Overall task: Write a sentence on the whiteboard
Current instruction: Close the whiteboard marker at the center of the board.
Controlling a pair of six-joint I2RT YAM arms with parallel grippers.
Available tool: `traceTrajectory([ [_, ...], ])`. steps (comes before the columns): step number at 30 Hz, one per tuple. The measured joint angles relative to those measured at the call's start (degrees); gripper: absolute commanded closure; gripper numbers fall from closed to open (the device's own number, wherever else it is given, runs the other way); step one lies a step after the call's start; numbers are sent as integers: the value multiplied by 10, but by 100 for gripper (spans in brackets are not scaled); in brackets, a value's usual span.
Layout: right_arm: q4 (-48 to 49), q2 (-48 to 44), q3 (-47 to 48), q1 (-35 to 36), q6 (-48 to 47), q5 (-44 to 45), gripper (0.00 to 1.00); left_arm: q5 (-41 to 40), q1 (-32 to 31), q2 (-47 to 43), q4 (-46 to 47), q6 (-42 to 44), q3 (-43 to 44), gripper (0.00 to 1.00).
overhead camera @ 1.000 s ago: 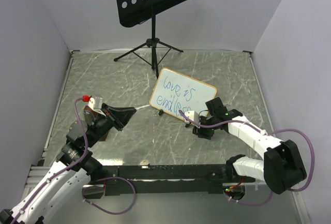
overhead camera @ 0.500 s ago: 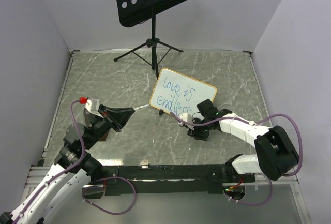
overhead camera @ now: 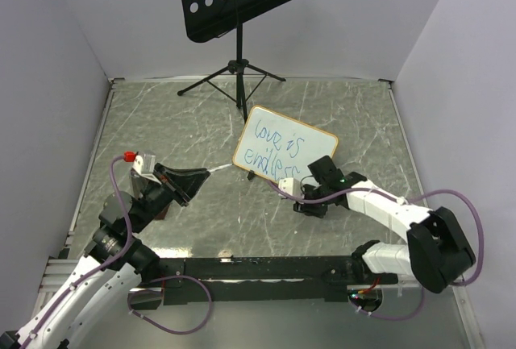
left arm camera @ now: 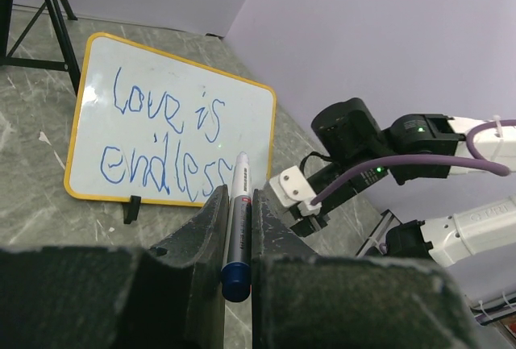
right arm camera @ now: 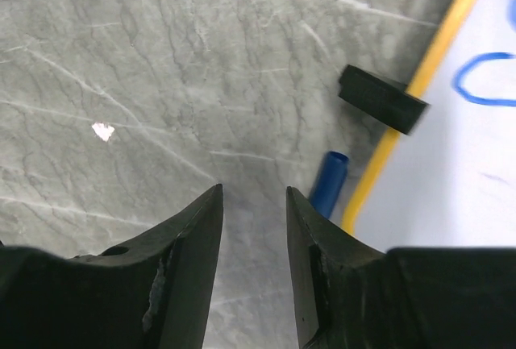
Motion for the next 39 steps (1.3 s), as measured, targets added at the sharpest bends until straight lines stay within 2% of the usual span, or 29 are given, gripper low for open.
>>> traceTrajectory([
  [6, -14, -38, -10, -12, -10, 8, 55, 0, 0, -3, 0, 0, 0, 99],
  [14, -10, 3, -10, -50, -12, 26, 51, 0, 0, -11, -5, 0, 0, 99],
  [21, 7, 28, 1, -52, -6, 23, 50, 0, 0, -11, -8, 0, 0, 99],
  [28, 20, 35, 5, -52, -2, 24, 44, -1, 0, -11, -10, 0, 0, 99],
  [35, 30, 45, 10, -50, 3, 15, 45, -1, 0, -11, -10, 0, 0, 99],
  [38, 32, 58, 20, -46, 3, 11, 49, -1, 0, -11, -10, 0, 0, 99],
  [39, 33, 63, 23, -43, 3, 11, 53, -1, 0, -11, -10, 0, 0, 99],
])
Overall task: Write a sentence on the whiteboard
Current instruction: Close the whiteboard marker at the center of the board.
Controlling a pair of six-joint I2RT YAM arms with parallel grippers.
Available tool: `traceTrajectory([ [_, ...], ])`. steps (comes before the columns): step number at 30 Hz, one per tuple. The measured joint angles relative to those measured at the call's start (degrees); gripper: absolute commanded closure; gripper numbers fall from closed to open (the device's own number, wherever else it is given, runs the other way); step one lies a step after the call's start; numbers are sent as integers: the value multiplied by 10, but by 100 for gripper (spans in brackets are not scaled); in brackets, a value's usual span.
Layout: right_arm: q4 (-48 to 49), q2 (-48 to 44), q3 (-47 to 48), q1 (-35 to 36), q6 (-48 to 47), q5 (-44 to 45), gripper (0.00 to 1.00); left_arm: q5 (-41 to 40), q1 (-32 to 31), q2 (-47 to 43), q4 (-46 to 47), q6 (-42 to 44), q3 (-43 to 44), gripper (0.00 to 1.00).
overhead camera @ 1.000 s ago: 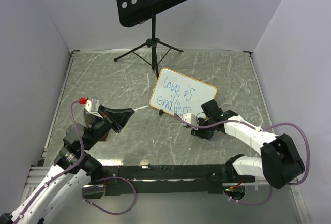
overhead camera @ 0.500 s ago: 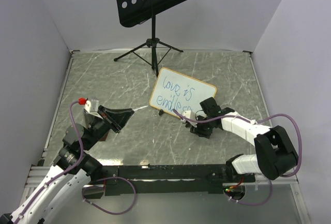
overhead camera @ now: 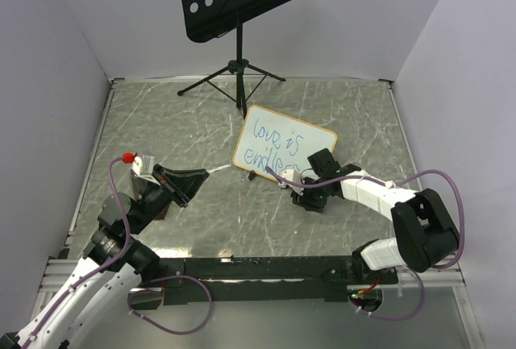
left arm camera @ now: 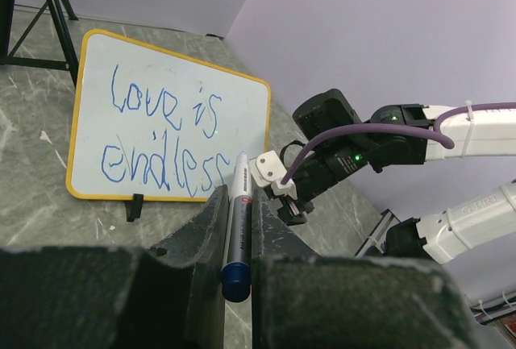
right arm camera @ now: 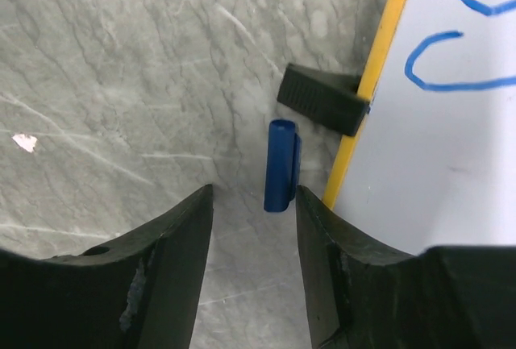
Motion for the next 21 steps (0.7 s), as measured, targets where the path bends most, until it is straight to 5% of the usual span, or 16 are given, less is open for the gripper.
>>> traceTrajectory([
  [12, -2, 11, 10, 32, -13, 9, 89, -4, 0, -2, -2, -1, 0, 99],
  [21, -26, -46, -32, 34, -106, 20, 86, 5, 0, -37, 5, -31, -22, 99],
])
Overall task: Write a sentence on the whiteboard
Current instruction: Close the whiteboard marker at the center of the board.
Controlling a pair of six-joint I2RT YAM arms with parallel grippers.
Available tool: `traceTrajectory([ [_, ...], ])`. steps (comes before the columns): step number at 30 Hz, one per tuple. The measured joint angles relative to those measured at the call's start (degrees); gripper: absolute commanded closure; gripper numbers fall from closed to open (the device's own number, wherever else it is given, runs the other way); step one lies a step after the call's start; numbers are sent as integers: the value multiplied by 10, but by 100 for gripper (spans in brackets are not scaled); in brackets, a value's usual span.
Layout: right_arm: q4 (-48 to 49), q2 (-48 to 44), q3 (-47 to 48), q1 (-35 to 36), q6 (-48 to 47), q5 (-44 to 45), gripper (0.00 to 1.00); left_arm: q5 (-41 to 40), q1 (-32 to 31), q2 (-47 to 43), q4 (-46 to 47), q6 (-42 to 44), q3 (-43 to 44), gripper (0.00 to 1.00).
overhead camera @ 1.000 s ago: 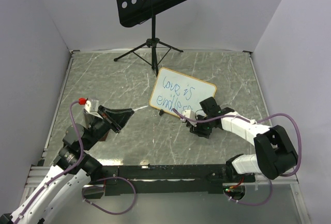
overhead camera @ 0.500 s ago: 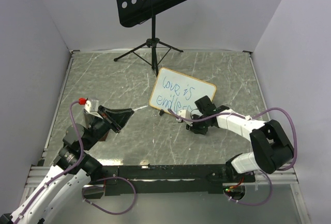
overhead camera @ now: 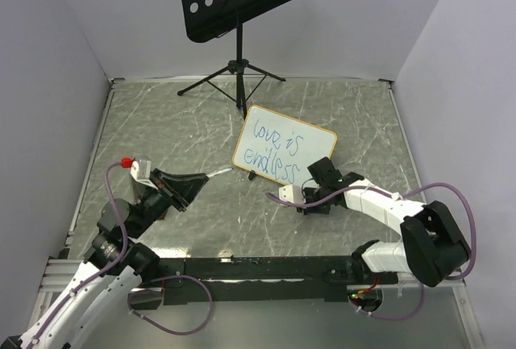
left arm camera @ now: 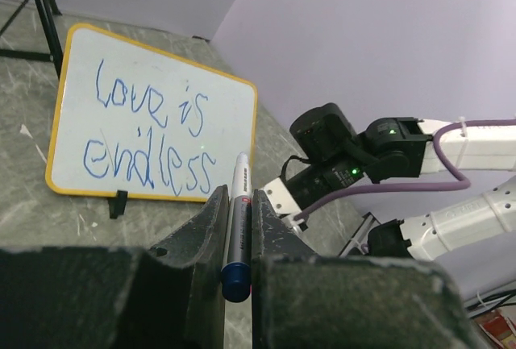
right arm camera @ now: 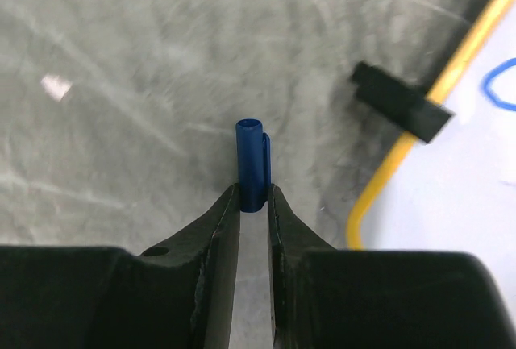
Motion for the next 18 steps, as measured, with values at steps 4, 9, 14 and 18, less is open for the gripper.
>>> traceTrajectory([
  [4, -17, -10, -5, 0, -42, -3, 77, 4, 0, -2, 1, -16, -18, 99],
  [9, -28, 3, 6, 0, -53, -14, 60, 7, 0, -9, -1, -29, -24, 99],
  [14, -33, 18, 18, 0, -43, -29, 60, 7, 0, -16, -2, -33, -24, 99],
  [18, -34, 22, 20, 2, -33, -40, 83, 7, 0, -18, 2, -39, -33, 99],
])
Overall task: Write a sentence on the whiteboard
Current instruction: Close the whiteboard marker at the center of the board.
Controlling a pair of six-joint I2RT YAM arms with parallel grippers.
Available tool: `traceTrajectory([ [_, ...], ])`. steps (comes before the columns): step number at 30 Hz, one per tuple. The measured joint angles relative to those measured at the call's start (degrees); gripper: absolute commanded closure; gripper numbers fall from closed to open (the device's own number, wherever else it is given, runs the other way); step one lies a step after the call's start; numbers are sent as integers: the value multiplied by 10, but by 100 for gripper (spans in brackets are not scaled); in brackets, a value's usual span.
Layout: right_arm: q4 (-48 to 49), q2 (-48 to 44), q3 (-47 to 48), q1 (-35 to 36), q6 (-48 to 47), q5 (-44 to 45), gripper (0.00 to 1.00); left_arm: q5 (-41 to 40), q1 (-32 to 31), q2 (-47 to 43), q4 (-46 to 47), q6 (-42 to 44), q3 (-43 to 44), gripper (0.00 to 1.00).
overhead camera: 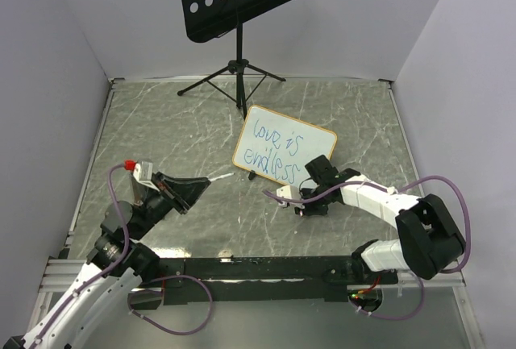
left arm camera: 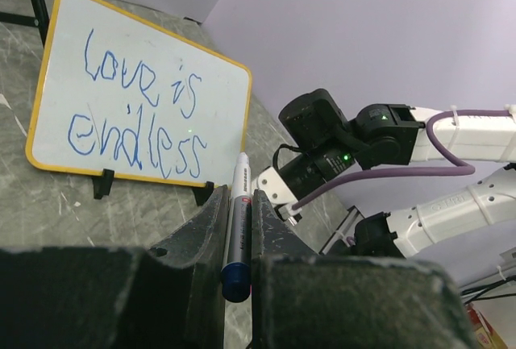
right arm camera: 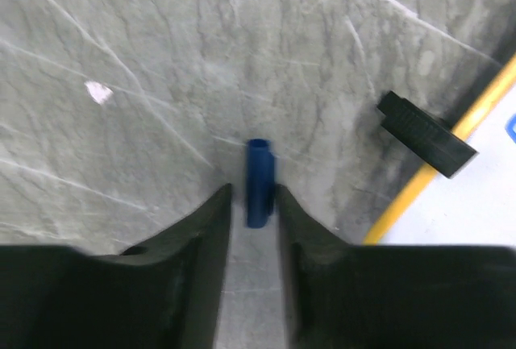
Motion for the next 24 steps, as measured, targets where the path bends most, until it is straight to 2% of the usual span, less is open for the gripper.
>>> traceTrajectory([
  [2, -1, 2, 1, 2, 7, -6, 93, 3, 0, -1, 5, -8, -9, 99],
  [5, 0, 2, 2, 3, 17, -13, 100, 11, 0, -1, 21, -23, -26, 99],
  [12, -47, -19, 11, 2, 61, -68, 100, 59, 0, 34, 154, -92, -111, 99],
  [17, -77, -54, 56, 2, 111, -143, 100, 89, -6, 152, 276, -134, -165, 99],
  [24, -75, -64, 103, 1, 166, -232, 100, 108, -50, 316, 408, -139, -164, 99],
])
